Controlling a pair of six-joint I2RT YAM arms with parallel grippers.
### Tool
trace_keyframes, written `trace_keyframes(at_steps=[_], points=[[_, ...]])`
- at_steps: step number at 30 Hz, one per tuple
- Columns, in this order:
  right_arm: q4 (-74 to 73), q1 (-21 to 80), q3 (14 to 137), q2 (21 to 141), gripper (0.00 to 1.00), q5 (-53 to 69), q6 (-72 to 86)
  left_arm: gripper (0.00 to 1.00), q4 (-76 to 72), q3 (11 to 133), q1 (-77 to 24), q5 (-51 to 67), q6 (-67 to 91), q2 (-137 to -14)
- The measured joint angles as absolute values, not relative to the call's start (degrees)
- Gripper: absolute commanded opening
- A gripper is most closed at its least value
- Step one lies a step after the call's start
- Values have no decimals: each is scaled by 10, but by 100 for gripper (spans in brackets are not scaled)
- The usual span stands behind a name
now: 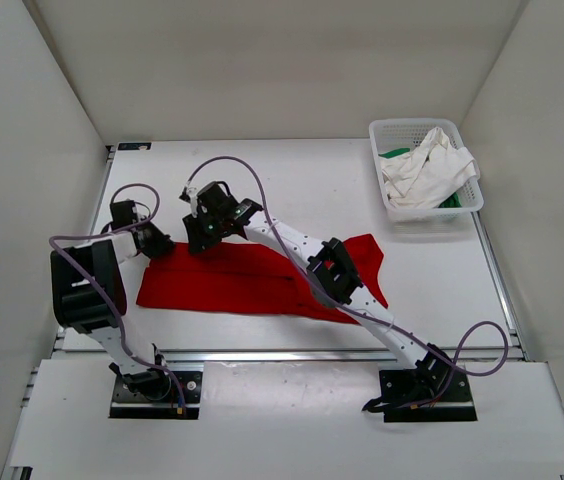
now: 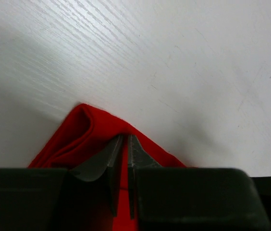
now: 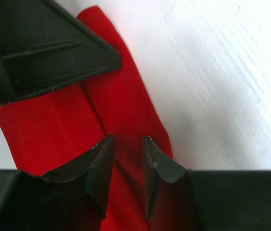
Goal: Fold and stack the t-shirts
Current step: Fold the other side of the tshirt into a rectangle
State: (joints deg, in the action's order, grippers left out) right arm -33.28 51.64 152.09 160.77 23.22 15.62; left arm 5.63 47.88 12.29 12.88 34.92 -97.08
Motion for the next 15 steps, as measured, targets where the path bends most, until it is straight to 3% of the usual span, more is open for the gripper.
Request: trace_keyframes(at_steps=[15], points=[[-375,526,1537,1600,32,248,146,20,57,484,141,135,350,-978]])
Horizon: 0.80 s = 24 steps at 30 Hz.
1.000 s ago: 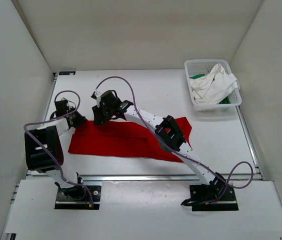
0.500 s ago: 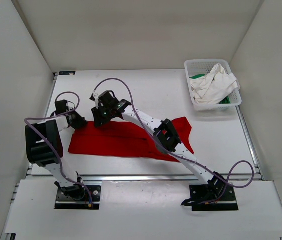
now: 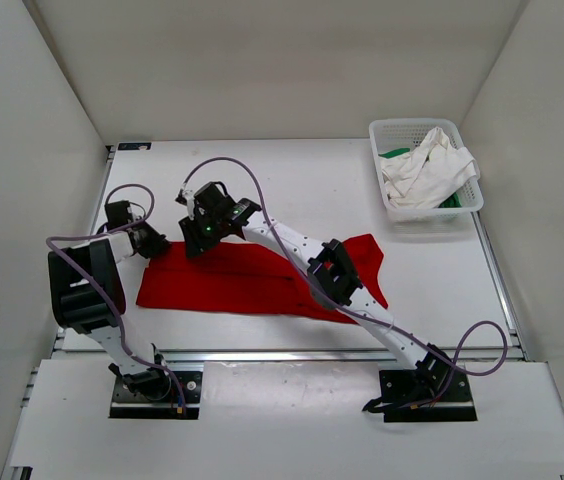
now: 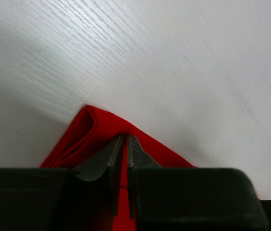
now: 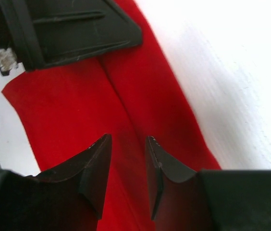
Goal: Fold and stack the t-shirts
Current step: Fold the other side of the tshirt into a rectangle
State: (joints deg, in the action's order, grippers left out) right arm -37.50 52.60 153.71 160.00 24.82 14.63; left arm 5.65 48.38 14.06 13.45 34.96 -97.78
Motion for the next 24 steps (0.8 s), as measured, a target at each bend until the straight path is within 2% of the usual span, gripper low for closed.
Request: trace_keyframes(at_steps=[9,13,21,22,24], points=[[-368,529,1530,1600,33,267,150,20,59,484,145,131,349,-977],[-368,529,1524,1600,39,266,150,19,59,484,149,133,350,-977],[-364,529,1520,1600,41,267,150,19,59,484,152,133,350,-977],[-362,529,1520,1600,41,267,150,20,58,484,152,133,350,-977],[-360,529,1519,1600,30,272,150,19,58,484,152,133,350,-977]])
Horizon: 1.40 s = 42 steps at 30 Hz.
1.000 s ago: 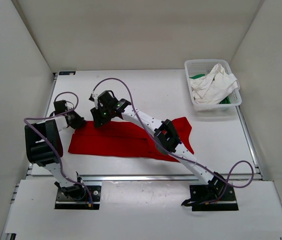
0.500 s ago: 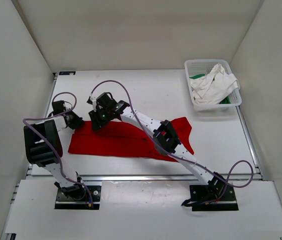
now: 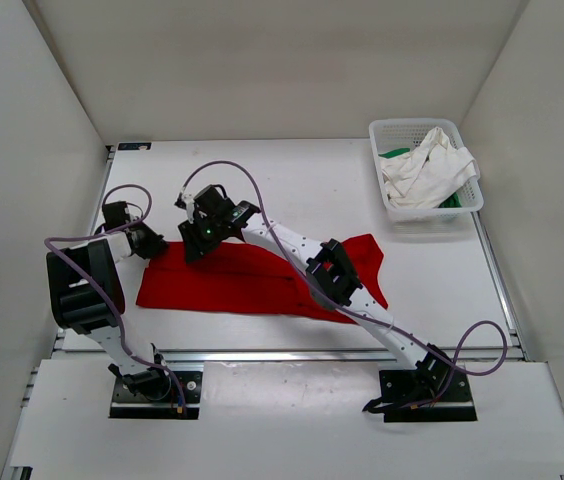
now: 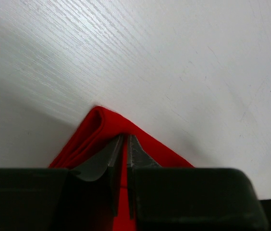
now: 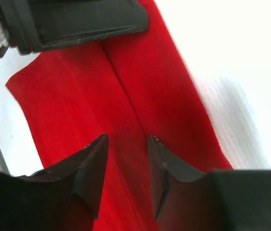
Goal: Fold and stack the t-shirts
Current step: Fold the other side of the tshirt into a rectangle
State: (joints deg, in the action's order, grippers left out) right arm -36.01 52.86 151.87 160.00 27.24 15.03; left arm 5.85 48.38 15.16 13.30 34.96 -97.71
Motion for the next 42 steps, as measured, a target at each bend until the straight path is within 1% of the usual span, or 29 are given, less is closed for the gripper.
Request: trace_keyframes(at_steps=[2,5,6,9,12,15,21,26,28,36,42], points=[[-360,528,1517,1600,27,285,150,20,58,484,152,133,349,-977],[-366,529,1512,1600,25,301,148,19,58,484,152,132,349,-978],[-368,529,1511,1600,23,309,148,18,58,484,152,133,350,-978],[-376,531,1506,1598,20,333,148,19,59,485,153,133,350,-979],[-384,534,1480,1580,20,353,147,19,59,485,153,133,350,-979],[-397,539,1448,1550,22,372,143,19,60,487,153,134,350,-980],[-416,554,1444,1520,22,380,133,19,60,488,155,136,349,-981],[-430,561,1444,1517,26,338,118,19,60,488,159,140,349,-981],[-430,558,1444,1517,25,317,113,19,60,488,159,140,349,-981],[-401,514,1446,1517,26,242,91,19,60,488,153,140,350,-981],[-364,504,1453,1529,28,231,92,19,60,488,150,140,349,-981]])
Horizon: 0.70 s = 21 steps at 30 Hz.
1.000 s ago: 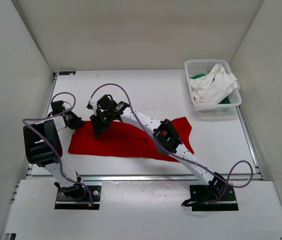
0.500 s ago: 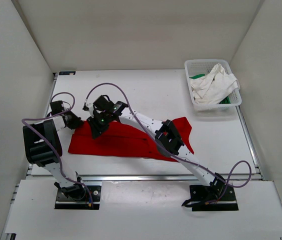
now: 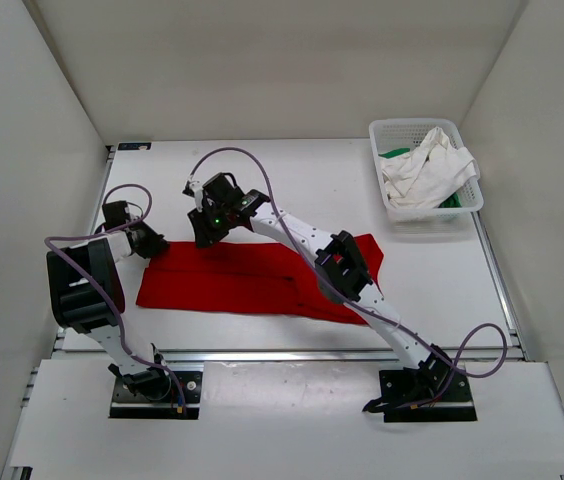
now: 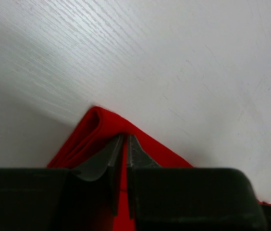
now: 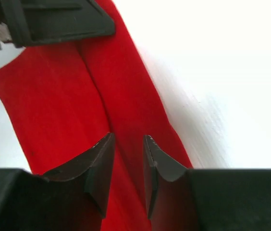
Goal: Fold and stack the t-shirts
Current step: Fold the other side of the tshirt into a rectangle
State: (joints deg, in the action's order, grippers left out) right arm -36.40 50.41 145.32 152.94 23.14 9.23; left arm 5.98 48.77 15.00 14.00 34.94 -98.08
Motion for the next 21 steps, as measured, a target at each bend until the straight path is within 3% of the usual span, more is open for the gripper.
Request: trace_keyframes(at_steps=[13,21], points=[[-347,516,1454,1565,24,253,107,19,60,488,151,140,349,-981],[-367,520,1466,1565,35,243,105,19,60,489,153,140,347,-982]])
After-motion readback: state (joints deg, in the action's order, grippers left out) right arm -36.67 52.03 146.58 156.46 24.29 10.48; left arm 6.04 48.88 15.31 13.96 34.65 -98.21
